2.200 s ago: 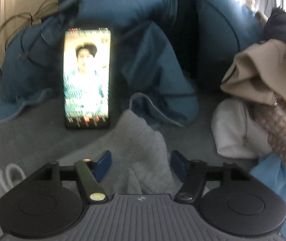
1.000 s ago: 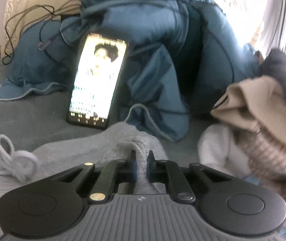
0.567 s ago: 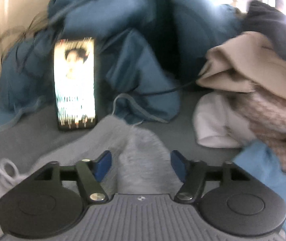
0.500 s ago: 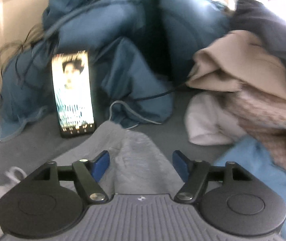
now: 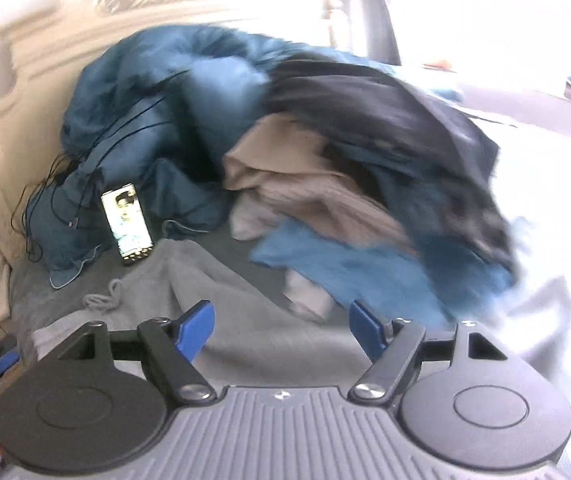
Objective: Fold clothes
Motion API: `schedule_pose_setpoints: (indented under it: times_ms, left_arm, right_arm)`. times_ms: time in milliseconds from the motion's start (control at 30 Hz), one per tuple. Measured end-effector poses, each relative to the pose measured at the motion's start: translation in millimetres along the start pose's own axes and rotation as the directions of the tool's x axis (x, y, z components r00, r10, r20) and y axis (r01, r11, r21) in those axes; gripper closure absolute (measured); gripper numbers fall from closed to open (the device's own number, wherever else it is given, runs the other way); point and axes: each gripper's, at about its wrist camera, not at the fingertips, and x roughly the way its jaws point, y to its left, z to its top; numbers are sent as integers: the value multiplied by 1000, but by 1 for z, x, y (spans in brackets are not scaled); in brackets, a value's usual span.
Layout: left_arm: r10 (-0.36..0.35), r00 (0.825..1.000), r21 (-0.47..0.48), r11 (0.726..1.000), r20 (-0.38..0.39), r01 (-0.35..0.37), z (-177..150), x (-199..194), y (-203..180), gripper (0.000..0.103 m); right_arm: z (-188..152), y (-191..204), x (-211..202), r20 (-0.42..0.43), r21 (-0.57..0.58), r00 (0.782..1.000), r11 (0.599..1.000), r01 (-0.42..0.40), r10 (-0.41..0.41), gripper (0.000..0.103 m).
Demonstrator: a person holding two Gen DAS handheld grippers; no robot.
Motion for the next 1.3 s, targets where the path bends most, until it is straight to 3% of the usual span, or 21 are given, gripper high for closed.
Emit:
schedule_pose_setpoints:
  times_ms: [133,300,367,567,800,933,1100,1300]
  left_arm:
    - [-39,999,47,998,26,38,0,-21,-31,36]
    - [-171,984,130,976,-56,177,-16,-40,-79,32]
    - [-227,965,148,958,-130,245,-30,-44,-96,32]
    - [-326,877,211,885,-353,414,-87,-53,-142,32]
    - [-338,780,238,822,-527,517,-150,-62,-157,32]
    - [-309,732,232,812,-608,536,-172,-61,-149,32]
    - [-301,710,215,815,-636,539,-187,-60,-137,32]
    - [-309,699,202,813,-645,546,-187,-56,-125,32]
  right_arm:
    - [-54,-49,-54,-34,138,999,989,45,-40,25]
    - [-121,-84,-94,-44,305,999,951,43,-30,25]
    - [-139,-87,-107,-11,325,1000,945,21,-18,26]
    - [-178,-81,-109,23,361,996,928,-91,89,25]
    - [-179,-66,-72,-39,377,989,919,-116,141,25]
    - [-165,-44,-45,-107,320,987,944,-84,124,22]
    - [-148,-11,-10,-180,202,981,979,-28,66,20]
    - [-140,10,2,-207,175,971,981,-87,124,20]
